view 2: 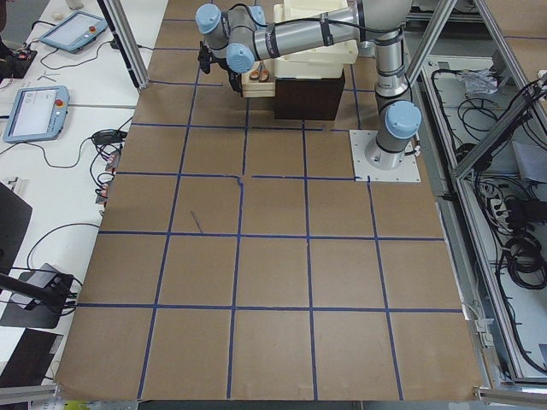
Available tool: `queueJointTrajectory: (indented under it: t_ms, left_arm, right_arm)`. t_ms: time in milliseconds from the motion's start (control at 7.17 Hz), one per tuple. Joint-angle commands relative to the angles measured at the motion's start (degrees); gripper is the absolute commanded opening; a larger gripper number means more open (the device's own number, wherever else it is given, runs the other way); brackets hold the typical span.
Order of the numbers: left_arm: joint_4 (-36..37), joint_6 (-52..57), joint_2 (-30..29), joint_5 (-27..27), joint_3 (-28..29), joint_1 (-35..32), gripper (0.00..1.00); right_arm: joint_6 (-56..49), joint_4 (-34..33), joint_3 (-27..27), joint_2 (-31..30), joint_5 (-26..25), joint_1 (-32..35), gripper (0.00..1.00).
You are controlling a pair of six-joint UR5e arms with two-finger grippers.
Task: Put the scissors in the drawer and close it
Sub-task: 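Move the left gripper over the drawer front near the white handle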
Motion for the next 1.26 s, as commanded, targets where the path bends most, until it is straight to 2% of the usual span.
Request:
queueJointTrajectory:
  t_ms: [0,140,558,837,1116]
  left_arm:
    - [-1.4,0.1,1.5,0.0,-1.2,-0.1,1.00]
    - [-2.0,0.1,1.8,0.0,-1.4,-0.2,1.00]
    - [-2.5,0.1,3.3,0.1,-4.1,-0.7,1.00]
    - [-1.5,0.6,3.5,0.0,-1.5,-0.6,1.00]
    - [4.0,1.0,2.8,0.0,-1.4,-0.6,1.00]
  right_arm:
    - [0.0,-0.6,0.3,-0.8,0.1,-1.4,1.00]
    - [-0.6,-0.3,0.5,-0.8,0.1,-3.6,1.00]
    - [-0.8,-0.3,0.5,-1.0,0.2,-4.2,1.00]
    - [-0.9,0.0,0.7,-0.9,0.0,-4.2,1.00]
    - [-0.9,-0.5,0.2,-0.3,0.1,-4.0,1.00]
